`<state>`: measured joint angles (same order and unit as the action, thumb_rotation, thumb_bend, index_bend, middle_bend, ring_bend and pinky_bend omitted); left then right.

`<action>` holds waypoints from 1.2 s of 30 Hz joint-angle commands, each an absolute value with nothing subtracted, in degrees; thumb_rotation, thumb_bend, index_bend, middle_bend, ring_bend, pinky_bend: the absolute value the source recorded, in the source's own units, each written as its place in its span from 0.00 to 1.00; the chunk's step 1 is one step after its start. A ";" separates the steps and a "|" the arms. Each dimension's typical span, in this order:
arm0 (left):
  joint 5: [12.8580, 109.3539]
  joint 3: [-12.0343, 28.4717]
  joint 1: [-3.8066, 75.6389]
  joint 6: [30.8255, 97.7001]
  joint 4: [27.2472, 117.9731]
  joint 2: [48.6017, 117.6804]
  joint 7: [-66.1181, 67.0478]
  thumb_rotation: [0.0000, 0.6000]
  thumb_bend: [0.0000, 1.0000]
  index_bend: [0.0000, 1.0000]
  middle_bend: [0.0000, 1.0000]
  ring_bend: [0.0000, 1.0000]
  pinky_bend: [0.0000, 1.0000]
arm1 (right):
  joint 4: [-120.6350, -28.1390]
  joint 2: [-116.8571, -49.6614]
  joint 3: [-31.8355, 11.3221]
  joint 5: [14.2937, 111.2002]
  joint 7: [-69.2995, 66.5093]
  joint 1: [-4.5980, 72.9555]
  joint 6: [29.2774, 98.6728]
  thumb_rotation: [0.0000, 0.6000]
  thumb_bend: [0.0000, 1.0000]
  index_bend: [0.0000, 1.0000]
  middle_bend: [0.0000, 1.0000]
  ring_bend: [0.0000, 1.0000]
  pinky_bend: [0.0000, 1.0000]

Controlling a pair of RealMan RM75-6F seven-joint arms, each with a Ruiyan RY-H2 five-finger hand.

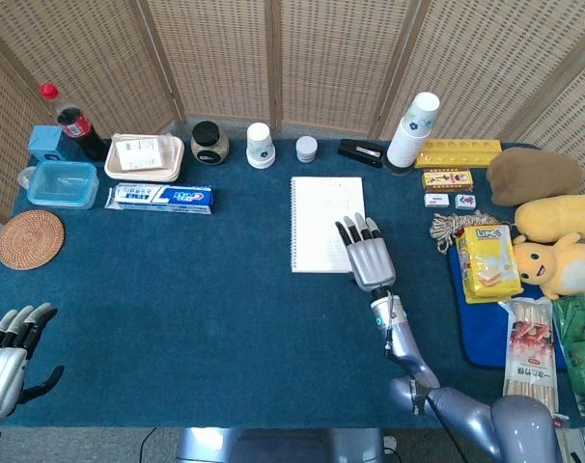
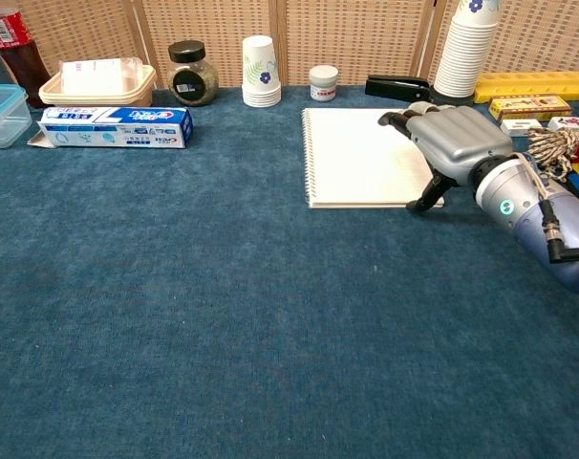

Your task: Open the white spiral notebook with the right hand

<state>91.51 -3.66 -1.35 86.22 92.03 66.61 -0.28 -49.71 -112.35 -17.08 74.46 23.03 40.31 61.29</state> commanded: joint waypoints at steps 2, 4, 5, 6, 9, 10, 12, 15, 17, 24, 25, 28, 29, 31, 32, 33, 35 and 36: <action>91.43 -3.72 -1.40 86.31 91.91 66.64 -0.37 1.00 0.27 0.17 0.10 0.05 0.00 | -48.19 -112.55 -16.76 74.41 23.06 40.99 61.10 1.00 0.17 0.08 0.14 0.04 0.14; 91.20 -3.75 -1.49 86.31 91.81 66.64 -0.50 1.00 0.27 0.17 0.10 0.05 0.00 | -47.25 -112.57 -16.55 74.59 23.35 41.31 61.18 1.00 0.17 0.08 0.14 0.04 0.14; 91.09 -3.76 -1.53 86.32 91.74 66.65 -0.63 1.00 0.27 0.17 0.10 0.05 0.00 | -46.61 -112.62 -16.30 74.81 23.57 41.45 61.29 1.00 0.17 0.08 0.14 0.04 0.14; 91.10 -3.77 -1.56 86.39 91.68 66.67 -0.71 1.00 0.27 0.17 0.10 0.05 0.00 | -46.14 -112.70 -16.07 75.02 23.62 41.51 61.48 1.00 0.17 0.08 0.14 0.04 0.14; 91.13 -3.82 -1.63 86.54 91.47 66.76 -0.95 1.00 0.27 0.17 0.10 0.05 0.00 | -44.98 -112.99 -15.29 75.89 23.19 41.59 62.44 1.00 0.17 0.09 0.14 0.04 0.14; 91.15 -3.84 -1.63 86.57 91.39 66.80 -1.02 1.00 0.27 0.17 0.10 0.05 0.00 | -44.60 -113.12 -15.04 76.29 22.87 41.60 62.95 1.00 0.17 0.09 0.14 0.05 0.14; 91.24 -3.91 -1.64 86.60 91.31 66.88 -1.14 1.00 0.27 0.17 0.10 0.05 0.00 | -43.61 -113.60 -14.59 77.21 21.77 41.54 64.40 1.00 0.17 0.09 0.14 0.05 0.14; 91.37 -4.02 -1.77 86.84 91.06 67.00 -1.47 1.00 0.27 0.17 0.10 0.05 0.00 | -40.65 -115.21 -14.10 78.63 18.55 41.37 67.33 1.00 0.18 0.09 0.15 0.06 0.14; 91.39 -4.07 -1.85 86.96 90.94 67.02 -1.59 1.00 0.27 0.17 0.10 0.05 0.00 | -38.81 -116.27 -14.14 79.06 16.91 41.38 68.71 1.00 0.17 0.09 0.15 0.07 0.14; 91.45 -4.25 -2.16 87.38 90.66 67.06 -2.00 1.00 0.27 0.17 0.10 0.05 0.00 | -34.01 -119.61 -15.35 78.91 13.29 42.19 71.15 1.00 0.17 0.09 0.15 0.09 0.14; 91.55 -4.30 -2.21 87.49 90.59 67.09 -2.11 1.00 0.27 0.17 0.10 0.05 0.00 | -33.44 -120.23 -15.80 78.74 13.04 42.53 71.64 1.00 0.16 0.09 0.15 0.09 0.14; 91.74 -4.37 -2.38 87.88 90.40 67.14 -2.46 1.00 0.27 0.17 0.10 0.05 0.00 | -31.60 -121.82 -16.74 78.64 12.48 43.59 73.18 1.00 0.16 0.10 0.15 0.09 0.14; 91.77 -4.38 -2.45 88.02 90.33 67.13 -2.60 1.00 0.27 0.17 0.10 0.05 0.00 | -31.13 -122.19 -16.96 78.65 12.38 43.92 73.57 1.00 0.16 0.10 0.15 0.09 0.14; 91.83 -4.44 -2.72 88.47 90.15 67.13 -3.04 1.00 0.27 0.17 0.10 0.05 0.00 | -30.57 -122.79 -17.88 78.58 12.30 44.96 74.86 1.00 0.15 0.10 0.15 0.10 0.14; 91.85 -4.48 -2.80 88.57 90.03 67.13 -3.20 1.00 0.27 0.17 0.10 0.05 0.00 | -30.43 -123.01 -18.24 78.43 12.21 45.27 75.16 1.00 0.15 0.10 0.15 0.10 0.14; 91.84 -4.53 -2.88 88.63 89.92 67.13 -3.33 1.00 0.27 0.17 0.10 0.05 0.00 | -30.44 -123.14 -18.56 78.30 11.97 45.55 75.42 1.00 0.15 0.10 0.15 0.10 0.14; 91.89 -4.63 -3.02 88.77 89.70 67.22 -3.69 1.00 0.27 0.17 0.10 0.05 0.00 | -30.81 -123.25 -19.36 78.03 11.47 46.21 76.21 1.00 0.15 0.10 0.15 0.10 0.15; 91.94 -4.66 -3.07 88.83 89.62 67.27 -3.84 1.00 0.27 0.17 0.10 0.05 0.00 | -31.13 -123.26 -19.68 77.86 11.38 46.43 76.40 1.00 0.15 0.10 0.15 0.10 0.15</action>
